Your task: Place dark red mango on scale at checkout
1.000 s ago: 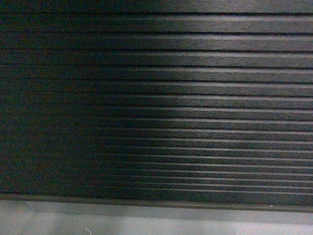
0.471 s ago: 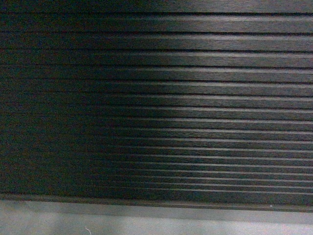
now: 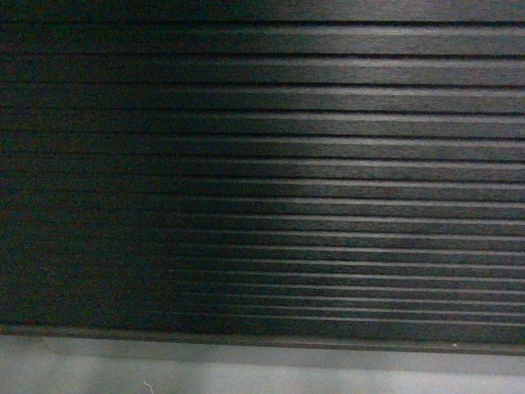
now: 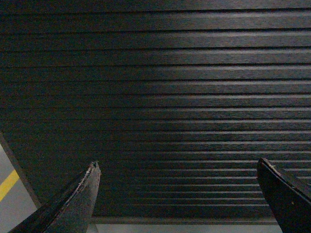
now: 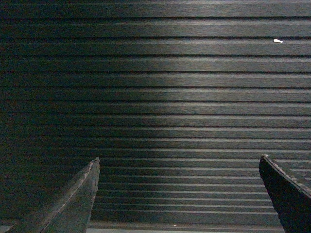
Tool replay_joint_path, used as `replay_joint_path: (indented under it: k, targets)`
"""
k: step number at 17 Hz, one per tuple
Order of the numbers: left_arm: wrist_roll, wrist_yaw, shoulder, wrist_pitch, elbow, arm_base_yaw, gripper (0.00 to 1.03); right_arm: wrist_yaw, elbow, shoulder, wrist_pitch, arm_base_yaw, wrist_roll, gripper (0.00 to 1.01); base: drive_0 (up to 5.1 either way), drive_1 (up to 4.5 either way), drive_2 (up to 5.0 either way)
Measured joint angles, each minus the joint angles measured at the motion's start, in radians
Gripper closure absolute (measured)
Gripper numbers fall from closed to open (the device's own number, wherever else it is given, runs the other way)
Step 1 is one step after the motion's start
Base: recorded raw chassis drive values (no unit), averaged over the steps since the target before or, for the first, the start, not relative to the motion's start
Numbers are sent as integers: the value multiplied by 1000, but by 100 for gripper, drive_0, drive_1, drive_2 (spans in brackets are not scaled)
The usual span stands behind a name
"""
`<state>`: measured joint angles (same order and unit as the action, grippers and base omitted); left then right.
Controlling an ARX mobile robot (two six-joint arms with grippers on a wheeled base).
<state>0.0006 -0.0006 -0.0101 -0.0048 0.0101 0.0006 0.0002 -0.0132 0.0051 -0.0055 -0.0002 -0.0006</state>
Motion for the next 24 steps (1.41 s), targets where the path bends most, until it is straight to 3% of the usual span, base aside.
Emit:
replay_joint_path:
  k: [24]
  targets:
    - [0, 0, 0, 1, 0, 0, 5, 0, 0, 0, 3, 0, 0, 3, 0, 0, 0]
